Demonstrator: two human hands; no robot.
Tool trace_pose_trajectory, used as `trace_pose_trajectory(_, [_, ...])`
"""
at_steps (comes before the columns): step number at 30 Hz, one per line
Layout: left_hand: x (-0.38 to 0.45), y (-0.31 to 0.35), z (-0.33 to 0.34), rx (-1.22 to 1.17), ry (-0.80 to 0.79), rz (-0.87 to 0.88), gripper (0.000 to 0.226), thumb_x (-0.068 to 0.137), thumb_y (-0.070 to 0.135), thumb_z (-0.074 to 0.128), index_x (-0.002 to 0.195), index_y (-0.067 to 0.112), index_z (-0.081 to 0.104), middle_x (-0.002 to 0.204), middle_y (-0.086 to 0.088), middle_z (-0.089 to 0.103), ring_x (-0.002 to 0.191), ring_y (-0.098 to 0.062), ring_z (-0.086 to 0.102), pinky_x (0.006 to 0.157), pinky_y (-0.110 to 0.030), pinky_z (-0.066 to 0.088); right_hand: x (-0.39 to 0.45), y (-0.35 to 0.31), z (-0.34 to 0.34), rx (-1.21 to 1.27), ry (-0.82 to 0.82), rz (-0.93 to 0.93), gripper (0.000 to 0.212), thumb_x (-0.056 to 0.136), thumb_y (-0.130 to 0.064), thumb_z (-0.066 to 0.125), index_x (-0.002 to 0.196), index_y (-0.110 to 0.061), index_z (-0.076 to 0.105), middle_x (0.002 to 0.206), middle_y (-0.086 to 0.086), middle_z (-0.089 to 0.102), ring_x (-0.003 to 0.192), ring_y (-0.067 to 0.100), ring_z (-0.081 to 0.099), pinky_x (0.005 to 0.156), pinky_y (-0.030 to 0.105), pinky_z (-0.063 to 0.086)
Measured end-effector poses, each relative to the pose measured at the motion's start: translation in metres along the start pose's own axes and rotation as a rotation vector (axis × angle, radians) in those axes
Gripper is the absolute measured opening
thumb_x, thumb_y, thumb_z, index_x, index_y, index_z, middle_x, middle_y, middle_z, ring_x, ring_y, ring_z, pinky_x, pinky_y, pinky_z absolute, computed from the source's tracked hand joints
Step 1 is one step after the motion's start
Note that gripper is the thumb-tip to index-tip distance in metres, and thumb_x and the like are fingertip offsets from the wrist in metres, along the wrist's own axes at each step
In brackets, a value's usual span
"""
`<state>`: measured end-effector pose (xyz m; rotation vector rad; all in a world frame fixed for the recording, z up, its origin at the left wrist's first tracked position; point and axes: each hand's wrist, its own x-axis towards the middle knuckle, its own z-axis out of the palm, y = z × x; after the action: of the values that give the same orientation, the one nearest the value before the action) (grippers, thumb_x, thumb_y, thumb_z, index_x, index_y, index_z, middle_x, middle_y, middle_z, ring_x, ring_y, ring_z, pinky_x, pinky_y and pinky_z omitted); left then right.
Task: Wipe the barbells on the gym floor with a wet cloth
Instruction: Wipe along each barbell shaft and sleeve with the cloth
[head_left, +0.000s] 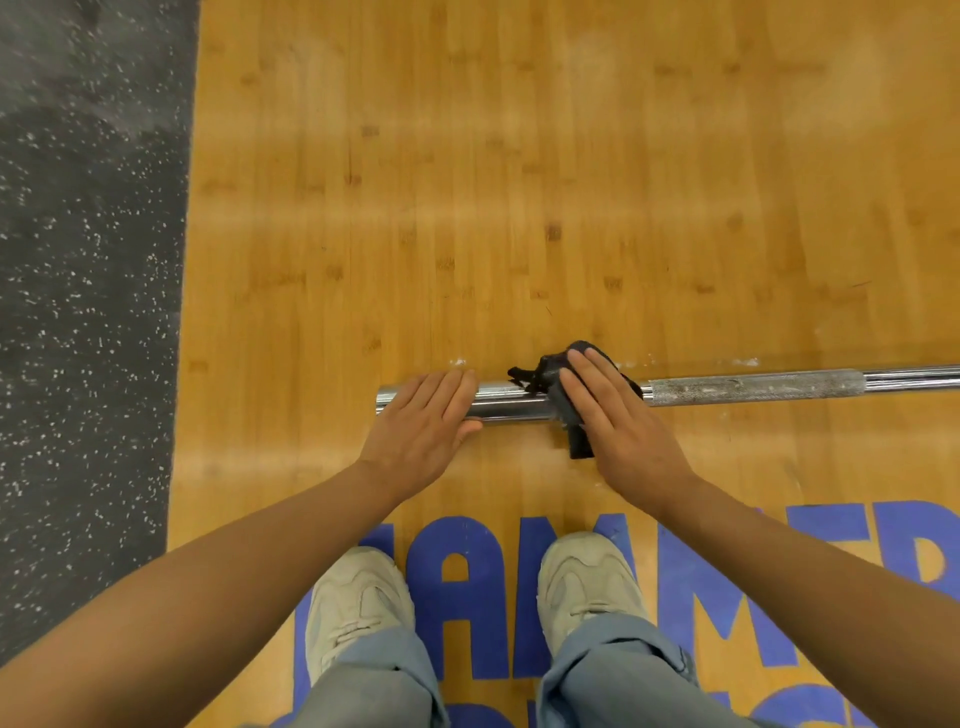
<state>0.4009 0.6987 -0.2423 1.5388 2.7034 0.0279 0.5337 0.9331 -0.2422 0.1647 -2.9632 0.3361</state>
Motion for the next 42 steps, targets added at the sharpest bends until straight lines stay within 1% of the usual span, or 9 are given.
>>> trace_pose_trajectory(5, [-0.001, 0.004, -0.005, -0.059, -0.105, -0.051, 0.055, 0.108, 0.04, 0.014, 0.134, 0.002, 0.043, 0.125, -0.016, 0.06, 0.109, -0.031, 0.059, 0.099, -0.042, 0.042, -0.026, 0.031, -0.011, -0.199, -0.056, -0.048, 0.057, 0.095, 0.002, 0.036, 0.151, 0.0, 0.028, 0.157, 0.02, 0.034, 0.146, 0.036, 0.027, 0.116, 0.047, 0.031])
trace_pose_trajectory(10, [0.007, 0.018, -0.02, -0.223, -0.248, -0.161, 0.065, 0.102, 0.047, 0.018, 0.137, 0.0, 0.046, 0.135, -0.017, 0.054, 0.124, -0.034, 0.051, 0.11, -0.044, 0.035, -0.013, 0.005, 0.001, -0.218, -0.057, 0.14, 0.059, 0.109, -0.04, 0.024, 0.148, 0.0, 0.042, 0.152, 0.019, 0.042, 0.141, 0.038, 0.037, 0.118, 0.052, 0.024])
trace_pose_trajectory(14, [0.036, 0.038, -0.037, -0.426, -0.29, -0.168, 0.063, 0.105, 0.046, 0.023, 0.153, 0.006, 0.022, 0.156, -0.01, 0.029, 0.144, -0.024, 0.025, 0.119, -0.034, 0.016, -0.007, 0.013, 0.003, -0.189, -0.019, 0.079, 0.055, 0.111, -0.036, 0.019, 0.145, -0.003, 0.047, 0.147, 0.016, 0.05, 0.132, 0.037, 0.049, 0.113, 0.049, 0.031])
trace_pose_trajectory(18, [0.065, 0.074, -0.033, -0.474, -0.282, -0.165, 0.069, 0.103, 0.051, 0.012, 0.153, 0.005, 0.022, 0.158, -0.012, 0.028, 0.145, -0.024, 0.026, 0.12, -0.034, 0.016, -0.006, 0.029, -0.001, -0.183, 0.055, -0.008, 0.044, 0.108, -0.033, 0.036, 0.137, -0.008, 0.059, 0.143, 0.013, 0.055, 0.127, 0.03, 0.054, 0.106, 0.043, 0.039])
trace_pose_trajectory(22, [0.073, 0.094, -0.02, -0.335, -0.196, -0.271, 0.077, 0.104, 0.047, -0.001, 0.13, 0.002, 0.057, 0.128, -0.012, 0.063, 0.117, -0.026, 0.06, 0.11, -0.038, 0.034, 0.005, 0.022, 0.0, -0.047, 0.185, 0.079, 0.038, 0.1, -0.031, 0.049, 0.12, -0.006, 0.069, 0.124, 0.012, 0.067, 0.109, 0.03, 0.063, 0.092, 0.04, 0.045])
trace_pose_trajectory(27, [0.074, 0.091, -0.011, -0.335, 0.038, -0.207, 0.057, 0.106, 0.035, 0.02, 0.113, 0.002, 0.065, 0.107, -0.01, 0.07, 0.093, -0.027, 0.066, 0.086, -0.035, 0.044, 0.018, 0.017, 0.009, -0.129, 0.217, 0.186, 0.037, 0.103, -0.03, 0.042, 0.105, -0.008, 0.072, 0.109, 0.012, 0.071, 0.085, 0.031, 0.067, 0.078, 0.039, 0.044])
trace_pose_trajectory(31, [0.081, 0.091, -0.006, -0.295, 0.161, -0.189, 0.04, 0.096, 0.026, 0.038, 0.103, 0.0, 0.068, 0.093, -0.012, 0.069, 0.079, -0.028, 0.066, 0.067, -0.035, 0.051, 0.015, 0.026, 0.01, -0.207, 0.242, 0.091, 0.035, 0.105, -0.029, 0.045, 0.105, -0.009, 0.073, 0.107, 0.01, 0.071, 0.084, 0.028, 0.067, 0.075, 0.036, 0.044])
trace_pose_trajectory(38, [0.082, 0.094, 0.009, -0.213, 0.295, -0.197, 0.039, 0.095, 0.022, 0.036, 0.1, -0.002, 0.066, 0.09, -0.014, 0.066, 0.074, -0.03, 0.062, 0.07, -0.034, 0.039, -0.003, 0.05, 0.005, -0.24, 0.32, 0.262, 0.038, 0.106, -0.024, 0.041, 0.096, -0.008, 0.073, 0.104, 0.012, 0.071, 0.095, 0.03, 0.064, 0.089, 0.04, 0.042])
trace_pose_trajectory(42, [0.08, 0.091, 0.009, -0.23, 0.271, -0.181, 0.057, 0.105, 0.03, 0.017, 0.105, -0.002, 0.064, 0.095, -0.014, 0.066, 0.078, -0.029, 0.062, 0.074, -0.033, 0.037, 0.02, 0.015, 0.03, -0.144, 0.273, 0.1, 0.03, 0.102, -0.02, 0.046, 0.103, -0.003, 0.072, 0.105, 0.014, 0.071, 0.093, 0.034, 0.068, 0.084, 0.045, 0.051])
